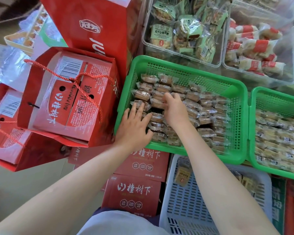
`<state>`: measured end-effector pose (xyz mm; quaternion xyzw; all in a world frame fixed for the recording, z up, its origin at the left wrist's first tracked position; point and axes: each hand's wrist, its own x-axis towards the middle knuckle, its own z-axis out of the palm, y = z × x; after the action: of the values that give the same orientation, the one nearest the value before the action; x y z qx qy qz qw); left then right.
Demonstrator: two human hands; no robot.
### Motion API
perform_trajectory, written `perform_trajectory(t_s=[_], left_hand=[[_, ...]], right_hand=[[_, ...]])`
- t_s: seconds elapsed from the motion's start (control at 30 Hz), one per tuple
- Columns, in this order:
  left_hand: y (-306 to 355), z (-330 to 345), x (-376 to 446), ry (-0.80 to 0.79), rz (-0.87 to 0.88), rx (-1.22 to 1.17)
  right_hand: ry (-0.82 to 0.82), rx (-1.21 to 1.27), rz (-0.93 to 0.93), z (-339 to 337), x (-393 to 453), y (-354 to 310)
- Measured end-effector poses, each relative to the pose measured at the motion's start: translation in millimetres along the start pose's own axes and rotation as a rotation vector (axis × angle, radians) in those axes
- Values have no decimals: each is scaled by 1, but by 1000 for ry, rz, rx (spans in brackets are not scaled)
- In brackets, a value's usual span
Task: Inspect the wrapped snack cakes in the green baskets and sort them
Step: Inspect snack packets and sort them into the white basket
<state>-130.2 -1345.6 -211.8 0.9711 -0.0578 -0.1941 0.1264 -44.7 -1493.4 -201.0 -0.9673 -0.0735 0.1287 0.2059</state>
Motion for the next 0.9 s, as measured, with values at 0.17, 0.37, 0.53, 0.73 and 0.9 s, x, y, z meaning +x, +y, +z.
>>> perform_trajectory(t_s=[0.17,0.37,0.53,0.73,0.9], left_hand=[[0,0,0,-3,6,8],[0,-1,0,3,9,15],[-1,-3,-3,48,18,-6],[19,-34,-43,159,-127,-1108],[37,-62,-83,-63,-223,-1876]], right_hand=[[-123,183,83,-20,4,3],[147,284,15,-34,-17,3],[233,402,64,-52,-34,-8],[335,848,280,-84,-97,-16],[193,1157,442,-72,-151,-28]])
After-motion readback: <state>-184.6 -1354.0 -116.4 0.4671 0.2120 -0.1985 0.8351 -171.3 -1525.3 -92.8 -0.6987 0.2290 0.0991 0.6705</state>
